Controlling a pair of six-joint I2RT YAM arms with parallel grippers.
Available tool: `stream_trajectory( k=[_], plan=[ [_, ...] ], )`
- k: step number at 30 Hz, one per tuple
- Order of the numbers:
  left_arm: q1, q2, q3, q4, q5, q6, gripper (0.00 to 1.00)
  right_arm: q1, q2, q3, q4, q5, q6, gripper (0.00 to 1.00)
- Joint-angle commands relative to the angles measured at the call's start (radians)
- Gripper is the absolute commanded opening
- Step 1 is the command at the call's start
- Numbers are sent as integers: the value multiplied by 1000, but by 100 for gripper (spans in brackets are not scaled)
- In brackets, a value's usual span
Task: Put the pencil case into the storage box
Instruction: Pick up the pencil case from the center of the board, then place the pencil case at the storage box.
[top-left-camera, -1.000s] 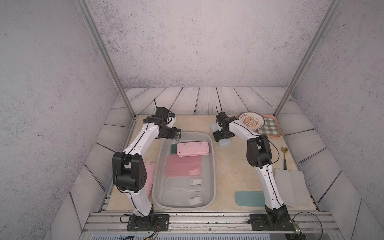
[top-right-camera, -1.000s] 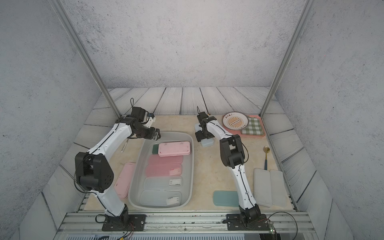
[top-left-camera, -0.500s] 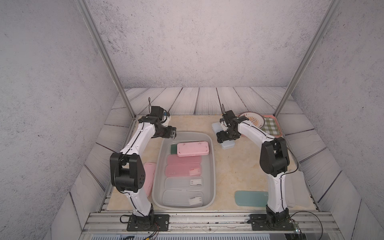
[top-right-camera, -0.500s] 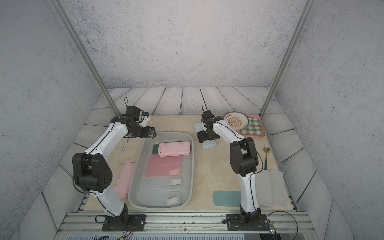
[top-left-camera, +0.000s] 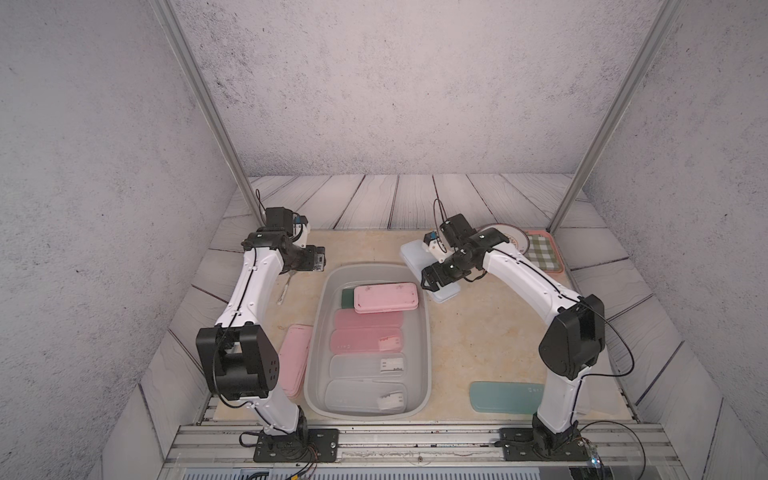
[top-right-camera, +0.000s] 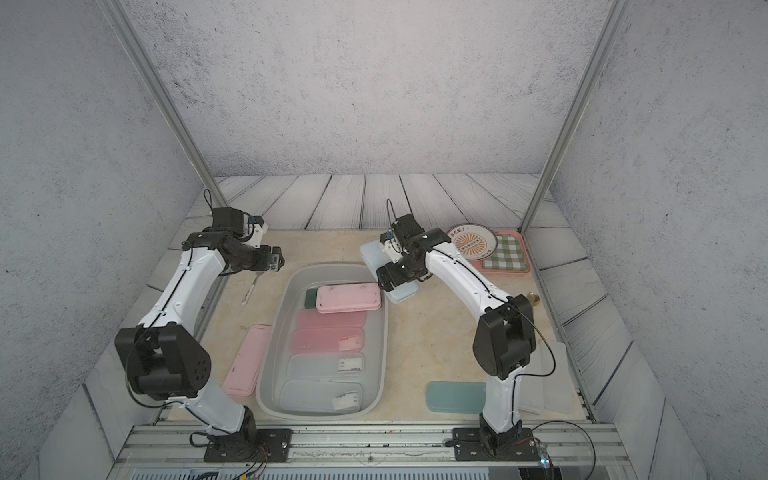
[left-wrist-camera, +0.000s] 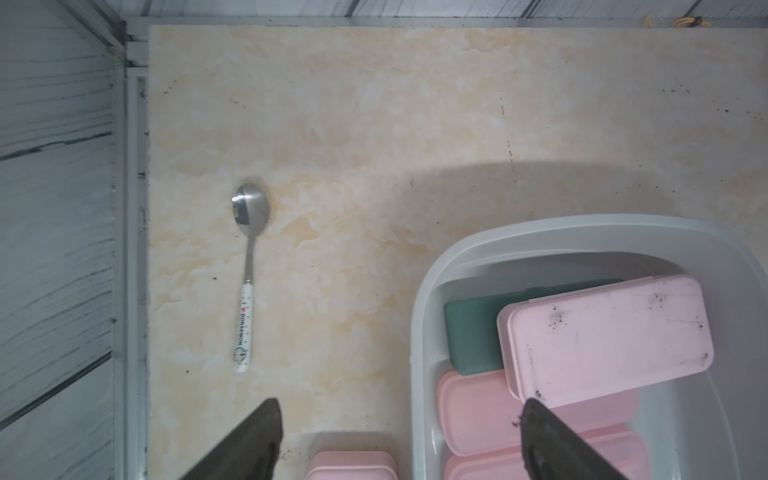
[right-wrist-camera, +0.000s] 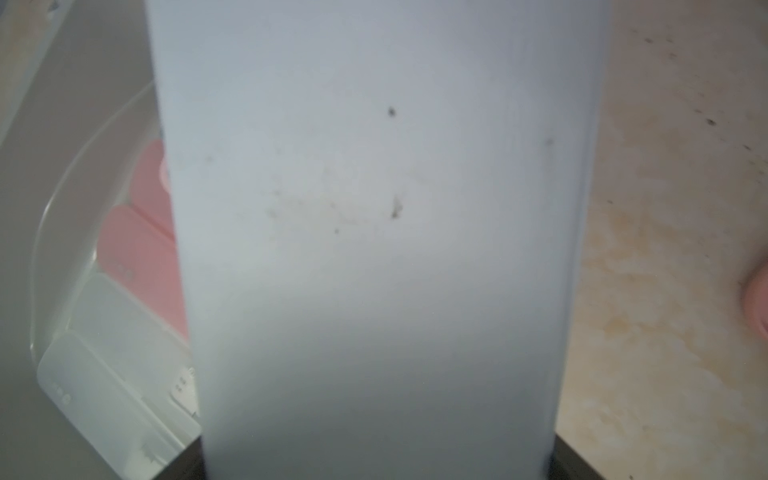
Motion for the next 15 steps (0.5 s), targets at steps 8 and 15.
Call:
stream_trajectory(
  k=[8,15],
  plan=[
    [211,-33,-27,-74,65,-43,89,190,133,111,30,24,-172,83],
    [223,-53,-51,-103,93,-57,89,266,216,93,42,54,-268,81]
  ],
)
